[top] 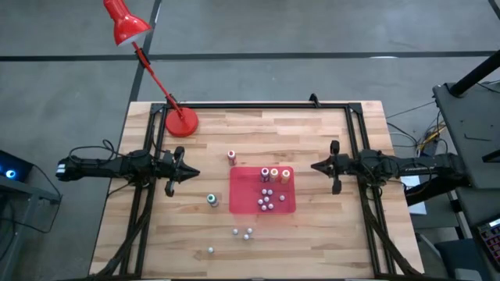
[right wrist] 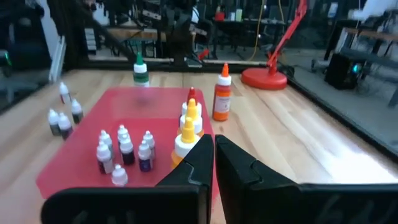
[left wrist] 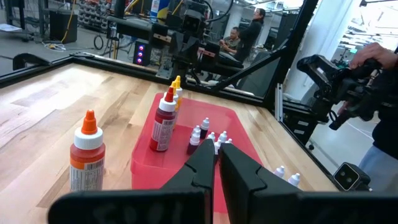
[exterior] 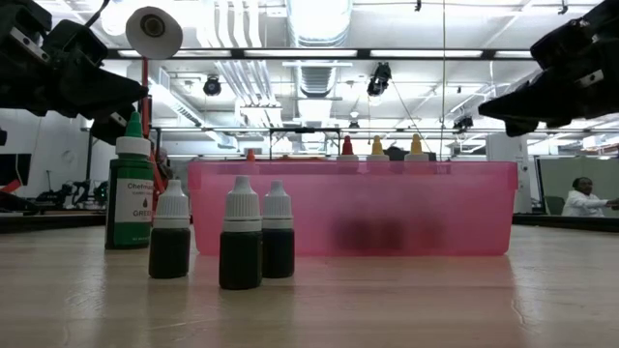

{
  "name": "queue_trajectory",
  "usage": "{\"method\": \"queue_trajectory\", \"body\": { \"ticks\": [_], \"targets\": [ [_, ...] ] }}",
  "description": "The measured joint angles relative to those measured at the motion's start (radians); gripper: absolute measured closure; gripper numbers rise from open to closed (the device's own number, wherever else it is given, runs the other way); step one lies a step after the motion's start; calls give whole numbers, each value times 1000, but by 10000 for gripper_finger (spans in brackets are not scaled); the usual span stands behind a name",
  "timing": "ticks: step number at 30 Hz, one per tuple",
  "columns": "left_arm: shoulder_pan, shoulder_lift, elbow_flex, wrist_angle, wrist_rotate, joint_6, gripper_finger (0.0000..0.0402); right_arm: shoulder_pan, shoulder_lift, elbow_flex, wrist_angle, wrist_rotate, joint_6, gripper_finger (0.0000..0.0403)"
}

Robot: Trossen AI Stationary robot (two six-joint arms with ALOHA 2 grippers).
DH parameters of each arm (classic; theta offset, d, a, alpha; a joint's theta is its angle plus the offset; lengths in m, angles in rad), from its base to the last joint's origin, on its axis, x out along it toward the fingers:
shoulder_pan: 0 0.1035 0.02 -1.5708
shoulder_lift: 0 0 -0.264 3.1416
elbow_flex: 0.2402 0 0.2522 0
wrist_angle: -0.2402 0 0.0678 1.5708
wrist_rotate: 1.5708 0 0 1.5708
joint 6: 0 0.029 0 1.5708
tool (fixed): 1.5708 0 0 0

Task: Pick & Place food coloring
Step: Put the large orange food coloring bottle into the container

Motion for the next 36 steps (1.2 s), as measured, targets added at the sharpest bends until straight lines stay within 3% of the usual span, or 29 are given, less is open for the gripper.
{"method": "queue_trajectory", "body": {
  "ticks": [4,26,36],
  "targets": [
    [0,0,0,0,0,0,402,0,-35,0,-80,-1,-54,394],
    [0,0,0,0,0,0,402,1,-126,0,-77,-2,-52,394],
    [0,0,0,0,0,0,402,0,-224,1,-72,-4,-53,394]
  ]
}}
